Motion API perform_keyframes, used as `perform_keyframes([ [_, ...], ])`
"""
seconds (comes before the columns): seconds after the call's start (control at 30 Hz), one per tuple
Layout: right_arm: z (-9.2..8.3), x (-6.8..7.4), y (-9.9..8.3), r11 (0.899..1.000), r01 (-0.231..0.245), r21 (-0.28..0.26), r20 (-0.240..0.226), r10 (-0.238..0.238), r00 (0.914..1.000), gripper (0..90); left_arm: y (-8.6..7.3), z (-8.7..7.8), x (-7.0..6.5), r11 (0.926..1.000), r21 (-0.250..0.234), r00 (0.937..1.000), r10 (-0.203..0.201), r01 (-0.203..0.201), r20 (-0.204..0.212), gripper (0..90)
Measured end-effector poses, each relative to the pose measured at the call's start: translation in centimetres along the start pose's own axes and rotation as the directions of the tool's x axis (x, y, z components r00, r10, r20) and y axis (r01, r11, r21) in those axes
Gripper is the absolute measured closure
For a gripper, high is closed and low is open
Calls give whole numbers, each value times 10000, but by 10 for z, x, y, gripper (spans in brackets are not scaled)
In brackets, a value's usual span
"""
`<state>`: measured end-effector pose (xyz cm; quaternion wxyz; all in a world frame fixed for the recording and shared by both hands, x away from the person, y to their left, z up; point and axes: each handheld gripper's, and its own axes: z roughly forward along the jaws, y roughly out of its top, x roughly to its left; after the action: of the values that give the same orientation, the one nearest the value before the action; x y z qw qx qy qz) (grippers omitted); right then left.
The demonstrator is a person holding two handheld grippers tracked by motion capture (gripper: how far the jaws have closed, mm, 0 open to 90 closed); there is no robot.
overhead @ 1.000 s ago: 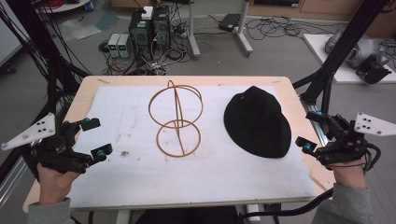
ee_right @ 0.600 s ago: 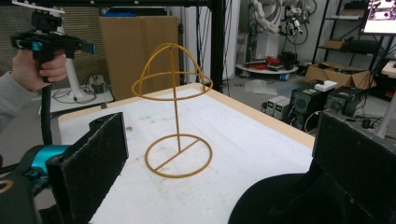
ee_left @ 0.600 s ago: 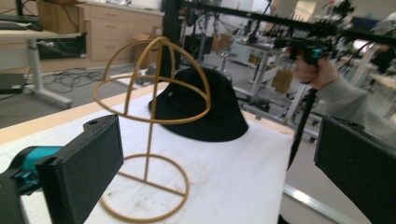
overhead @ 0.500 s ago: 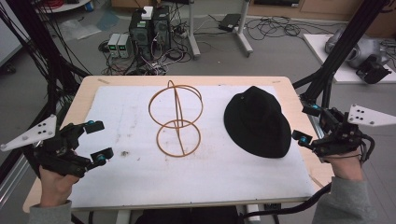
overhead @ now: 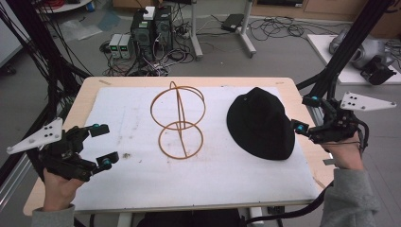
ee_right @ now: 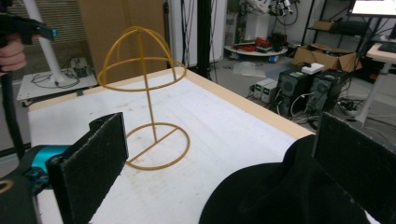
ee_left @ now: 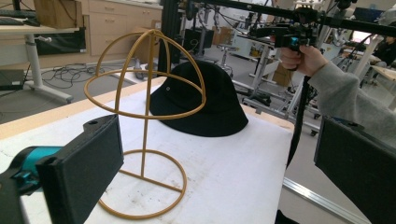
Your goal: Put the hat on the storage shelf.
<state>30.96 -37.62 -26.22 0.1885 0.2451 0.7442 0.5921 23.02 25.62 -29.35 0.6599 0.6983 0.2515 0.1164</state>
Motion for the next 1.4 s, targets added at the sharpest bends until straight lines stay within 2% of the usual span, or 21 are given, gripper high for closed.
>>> perform_keyframes([
  [0.07,2,-3,1,9999,2,-101,124,-1,9999,26,0,1,0,10000,15,10000,-30,30,4,17],
  [0.23,13,-13,0,9999,31,105,347,-35,9994,26,-2,2,0,9999,103,10000,-61,60,12,17],
  [0.53,37,-28,1,9997,237,113,382,-241,9990,26,-3,3,1,9998,147,9999,-95,94,34,17],
  [0.77,44,-39,-2,9997,162,184,350,-169,9992,26,-4,3,-2,9998,154,9999,-152,152,29,17],
  [0.93,49,-50,-4,10000,-16,76,352,13,9994,26,-5,3,-4,9996,271,9999,-44,46,-94,17],
  [1.0,51,-52,-5,10000,-15,80,375,12,9993,26,-5,3,-7,9992,381,9992,149,-135,-377,17],
  [1.13,60,-59,-8,9998,-75,202,394,67,9992,26,-4,4,-10,9990,395,9994,208,-197,-276,17],
  [1.23,69,-65,-12,9991,-50,417,604,25,9982,26,-4,4,-10,9991,392,9995,197,-187,-248,17],
  [1.4,78,-67,-14,9994,-23,355,764,-4,9971,26,-5,4,-9,9991,400,9996,129,-119,-252,17],
])
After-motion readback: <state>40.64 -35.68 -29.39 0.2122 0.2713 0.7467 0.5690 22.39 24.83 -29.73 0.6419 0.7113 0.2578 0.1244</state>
